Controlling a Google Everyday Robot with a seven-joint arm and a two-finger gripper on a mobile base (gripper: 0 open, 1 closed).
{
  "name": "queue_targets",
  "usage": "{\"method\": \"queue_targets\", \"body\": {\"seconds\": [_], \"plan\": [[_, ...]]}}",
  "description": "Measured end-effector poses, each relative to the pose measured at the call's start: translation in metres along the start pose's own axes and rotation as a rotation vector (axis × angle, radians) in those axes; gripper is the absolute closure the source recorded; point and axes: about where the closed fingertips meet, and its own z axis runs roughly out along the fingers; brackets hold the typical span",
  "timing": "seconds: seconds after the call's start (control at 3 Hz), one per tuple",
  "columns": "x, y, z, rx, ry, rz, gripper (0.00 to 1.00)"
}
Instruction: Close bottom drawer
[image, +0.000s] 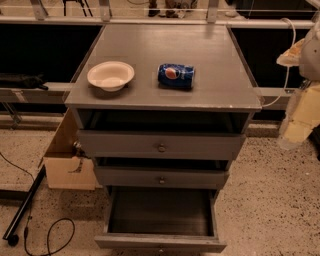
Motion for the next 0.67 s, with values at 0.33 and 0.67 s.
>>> {"method": "queue_targets", "body": {"seconds": [0.33, 0.67], "plan": [[0.0000, 0.0000, 0.0000, 0.000, 0.000, 0.000, 0.00], [0.0028, -0.0002, -0.0059, 0.025, -0.002, 0.014, 0.00]]}}
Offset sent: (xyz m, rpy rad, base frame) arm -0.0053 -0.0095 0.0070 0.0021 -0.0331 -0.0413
